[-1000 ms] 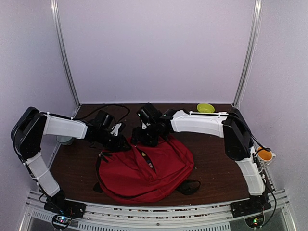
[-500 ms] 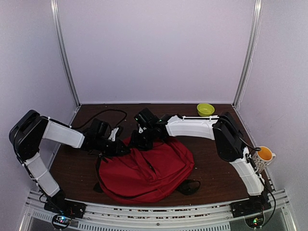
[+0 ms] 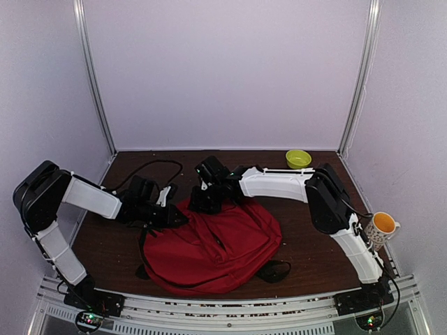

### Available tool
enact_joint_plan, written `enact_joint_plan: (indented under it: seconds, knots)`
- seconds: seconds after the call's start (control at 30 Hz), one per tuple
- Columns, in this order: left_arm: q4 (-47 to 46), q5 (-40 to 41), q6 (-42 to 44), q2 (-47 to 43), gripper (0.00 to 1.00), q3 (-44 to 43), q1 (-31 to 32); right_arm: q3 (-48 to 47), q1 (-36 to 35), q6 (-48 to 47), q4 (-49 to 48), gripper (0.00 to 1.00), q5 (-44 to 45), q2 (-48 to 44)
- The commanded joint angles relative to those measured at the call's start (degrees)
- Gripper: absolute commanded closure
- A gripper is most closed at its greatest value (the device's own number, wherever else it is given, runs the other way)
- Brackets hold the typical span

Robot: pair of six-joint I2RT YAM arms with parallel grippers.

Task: Pack the student bag
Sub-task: Grab the lower front pocket of the student bag.

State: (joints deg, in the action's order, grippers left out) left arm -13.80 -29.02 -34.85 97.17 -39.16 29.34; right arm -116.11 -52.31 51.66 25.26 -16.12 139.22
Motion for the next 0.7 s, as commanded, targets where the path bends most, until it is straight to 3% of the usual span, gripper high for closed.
enact_joint_plan:
  seconds: [0.0, 0.17, 0.47, 0.57, 0.67]
  knots:
    - [0.07, -2.39, -0.52, 1.01, 0.88, 2.33, 0.45, -1.92, 0.65, -0.85, -1.15, 0.74, 4.04, 1.76]
    - [-0.29, -2.52, -0.82, 1.02, 0.89, 2.37, 0.45, -3.69, 0.71, -1.02, 0.01, 0.86, 3.9, 3.39]
    - [-0.05, -2.33, -0.87, 1.19, 0.88, 1.36, 0.46, -5.96, -0.18, -7.45, 9.08, 0.69, 7.87, 3.91]
    - [-0.08, -2.18, -0.86, 1.18, 0.88, 1.36, 0.48, -5.37, -1.05, -9.25, 11.6, 0.69, 10.05, 3.95]
    - [-0.09, -1.95, -0.78, 1.35, 0.88, 1.44, 0.49, -3.78, -2.14, -9.37, 10.86, 0.76, 9.61, 4.0]
